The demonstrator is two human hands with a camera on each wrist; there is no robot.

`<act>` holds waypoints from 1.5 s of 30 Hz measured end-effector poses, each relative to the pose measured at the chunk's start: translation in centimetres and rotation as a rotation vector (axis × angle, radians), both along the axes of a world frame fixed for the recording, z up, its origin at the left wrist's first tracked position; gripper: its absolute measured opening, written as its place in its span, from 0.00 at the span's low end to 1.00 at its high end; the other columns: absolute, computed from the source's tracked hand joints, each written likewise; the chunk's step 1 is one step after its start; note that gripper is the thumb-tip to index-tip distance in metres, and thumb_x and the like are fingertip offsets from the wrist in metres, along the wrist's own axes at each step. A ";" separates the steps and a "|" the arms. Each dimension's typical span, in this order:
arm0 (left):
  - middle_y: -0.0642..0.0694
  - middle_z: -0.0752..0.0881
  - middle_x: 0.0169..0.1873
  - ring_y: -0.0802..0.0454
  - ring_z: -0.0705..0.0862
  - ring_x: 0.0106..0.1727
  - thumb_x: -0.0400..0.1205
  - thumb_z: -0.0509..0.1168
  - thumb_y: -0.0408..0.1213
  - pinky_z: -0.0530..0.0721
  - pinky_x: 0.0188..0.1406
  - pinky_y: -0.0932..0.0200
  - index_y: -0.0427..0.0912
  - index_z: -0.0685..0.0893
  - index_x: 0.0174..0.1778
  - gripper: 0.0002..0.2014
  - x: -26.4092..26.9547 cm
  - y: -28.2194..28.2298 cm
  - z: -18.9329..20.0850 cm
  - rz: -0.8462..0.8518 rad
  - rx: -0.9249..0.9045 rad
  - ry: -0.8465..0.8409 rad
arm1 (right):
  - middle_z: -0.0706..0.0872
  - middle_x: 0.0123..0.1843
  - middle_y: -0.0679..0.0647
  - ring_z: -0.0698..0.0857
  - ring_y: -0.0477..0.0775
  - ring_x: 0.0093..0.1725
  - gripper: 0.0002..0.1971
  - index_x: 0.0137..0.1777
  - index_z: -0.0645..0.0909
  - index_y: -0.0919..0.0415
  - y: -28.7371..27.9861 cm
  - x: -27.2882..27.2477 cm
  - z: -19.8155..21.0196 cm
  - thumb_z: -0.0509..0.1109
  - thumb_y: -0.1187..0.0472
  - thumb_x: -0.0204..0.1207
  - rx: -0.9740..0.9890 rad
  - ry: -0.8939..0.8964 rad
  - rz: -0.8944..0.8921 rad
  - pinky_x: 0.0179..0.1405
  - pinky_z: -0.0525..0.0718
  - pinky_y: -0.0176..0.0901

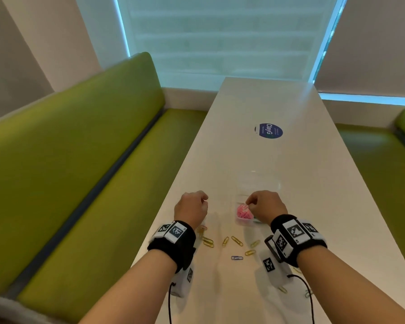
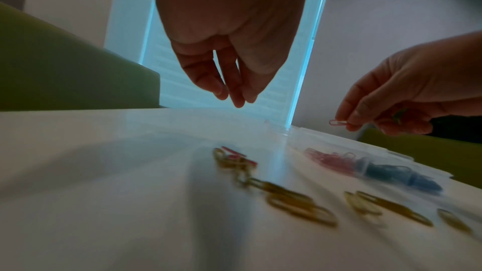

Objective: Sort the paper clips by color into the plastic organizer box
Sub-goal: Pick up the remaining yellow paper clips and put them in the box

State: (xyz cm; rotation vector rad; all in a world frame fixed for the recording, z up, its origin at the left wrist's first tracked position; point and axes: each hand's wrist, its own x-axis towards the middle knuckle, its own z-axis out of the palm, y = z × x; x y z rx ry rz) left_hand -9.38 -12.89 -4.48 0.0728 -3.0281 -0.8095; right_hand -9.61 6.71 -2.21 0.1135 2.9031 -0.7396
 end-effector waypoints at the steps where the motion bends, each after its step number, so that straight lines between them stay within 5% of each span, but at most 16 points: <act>1: 0.46 0.87 0.57 0.49 0.82 0.60 0.84 0.58 0.39 0.80 0.57 0.55 0.49 0.82 0.64 0.14 0.1 -0.5 -0.1 0.013 -0.004 -0.009 | 0.89 0.56 0.52 0.85 0.53 0.56 0.13 0.51 0.88 0.57 -0.1 -0.1 -0.1 0.63 0.66 0.76 0.005 -0.007 0.001 0.58 0.84 0.45; 15: 0.45 0.78 0.62 0.49 0.84 0.56 0.77 0.72 0.44 0.83 0.61 0.55 0.49 0.86 0.57 0.13 0.9 -1.7 -0.9 -0.117 -0.135 -0.296 | 0.88 0.58 0.53 0.84 0.53 0.58 0.12 0.55 0.87 0.57 0.3 0.6 0.1 0.64 0.63 0.77 -0.002 0.007 -0.022 0.60 0.84 0.46; 26: 0.43 0.80 0.61 0.49 0.74 0.67 0.83 0.62 0.43 0.79 0.61 0.55 0.46 0.85 0.58 0.11 1.8 -0.1 -1.4 -0.180 -0.169 -0.272 | 0.89 0.56 0.52 0.85 0.52 0.55 0.11 0.51 0.88 0.56 2.2 2.8 0.3 0.64 0.62 0.77 0.005 0.009 -0.043 0.56 0.84 0.45; 32: 0.42 0.82 0.58 0.46 0.82 0.58 0.83 0.62 0.42 0.79 0.56 0.55 0.46 0.85 0.54 0.09 2.3 2.1 -0.8 -0.182 -0.084 -0.207 | 0.88 0.56 0.54 0.84 0.54 0.54 0.10 0.50 0.88 0.56 3.2 4.0 0.3 0.65 0.62 0.76 0.021 0.020 -0.062 0.56 0.85 0.47; 45: 0.46 0.86 0.56 0.47 0.83 0.58 0.83 0.58 0.34 0.81 0.54 0.55 0.45 0.86 0.57 0.13 1.4 7.6 1.3 -0.263 -0.072 -0.013 | 0.89 0.55 0.51 0.84 0.51 0.54 0.11 0.52 0.88 0.56 7.8 7.2 0.4 0.64 0.60 0.78 0.024 0.014 -0.126 0.56 0.83 0.42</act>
